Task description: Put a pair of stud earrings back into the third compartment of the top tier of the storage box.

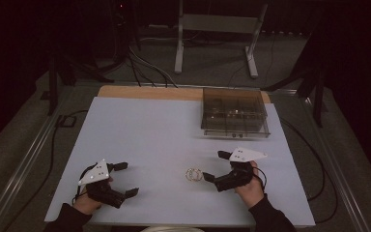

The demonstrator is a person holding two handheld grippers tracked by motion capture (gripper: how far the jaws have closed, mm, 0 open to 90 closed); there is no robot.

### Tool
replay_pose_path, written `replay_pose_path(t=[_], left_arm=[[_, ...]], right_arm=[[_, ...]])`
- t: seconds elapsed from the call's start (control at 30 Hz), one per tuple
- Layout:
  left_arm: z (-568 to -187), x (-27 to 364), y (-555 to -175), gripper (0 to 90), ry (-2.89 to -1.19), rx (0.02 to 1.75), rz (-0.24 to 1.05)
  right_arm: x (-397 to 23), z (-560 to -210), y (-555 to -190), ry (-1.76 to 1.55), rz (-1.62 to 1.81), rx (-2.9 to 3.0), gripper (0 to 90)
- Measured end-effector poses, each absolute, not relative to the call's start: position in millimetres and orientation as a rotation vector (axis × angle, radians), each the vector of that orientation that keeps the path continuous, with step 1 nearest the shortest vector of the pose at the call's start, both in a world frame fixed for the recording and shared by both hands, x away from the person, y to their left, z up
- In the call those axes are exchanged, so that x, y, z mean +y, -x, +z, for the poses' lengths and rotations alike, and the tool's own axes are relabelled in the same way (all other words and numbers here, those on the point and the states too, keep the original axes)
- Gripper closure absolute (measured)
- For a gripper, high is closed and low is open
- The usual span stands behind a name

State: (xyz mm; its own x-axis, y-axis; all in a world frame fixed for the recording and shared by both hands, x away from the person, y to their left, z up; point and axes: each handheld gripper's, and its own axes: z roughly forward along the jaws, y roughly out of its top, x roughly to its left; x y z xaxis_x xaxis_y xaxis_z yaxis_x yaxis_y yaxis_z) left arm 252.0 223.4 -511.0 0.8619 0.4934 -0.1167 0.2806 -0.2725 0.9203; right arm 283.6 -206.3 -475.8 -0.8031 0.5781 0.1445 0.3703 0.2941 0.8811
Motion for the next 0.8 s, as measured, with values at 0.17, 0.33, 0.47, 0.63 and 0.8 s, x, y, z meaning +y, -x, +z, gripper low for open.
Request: replay_pose_path(t=[0.17,0.33,0.47,0.63,0.8], left_arm=[[-511,223,-252,0.5,-1.873,0.575,0.228],[-510,222,-252,0.5,-1.872,0.571,0.228],[-510,222,-252,0.5,-1.872,0.568,0.228],[-510,222,-252,0.5,-1.876,0.564,0.228],[-510,222,-252,0.5,-1.87,0.566,0.227]], right_arm=[[-201,-479,-289,-0.89,1.51,2.377,0.0],[-196,-484,-294,-0.89,1.486,2.415,0.0],[-193,-490,-298,-0.89,1.467,2.446,0.0],[-190,-495,-301,-0.906,1.454,2.47,0.0],[-184,-501,-303,-0.913,1.429,2.505,0.0]])
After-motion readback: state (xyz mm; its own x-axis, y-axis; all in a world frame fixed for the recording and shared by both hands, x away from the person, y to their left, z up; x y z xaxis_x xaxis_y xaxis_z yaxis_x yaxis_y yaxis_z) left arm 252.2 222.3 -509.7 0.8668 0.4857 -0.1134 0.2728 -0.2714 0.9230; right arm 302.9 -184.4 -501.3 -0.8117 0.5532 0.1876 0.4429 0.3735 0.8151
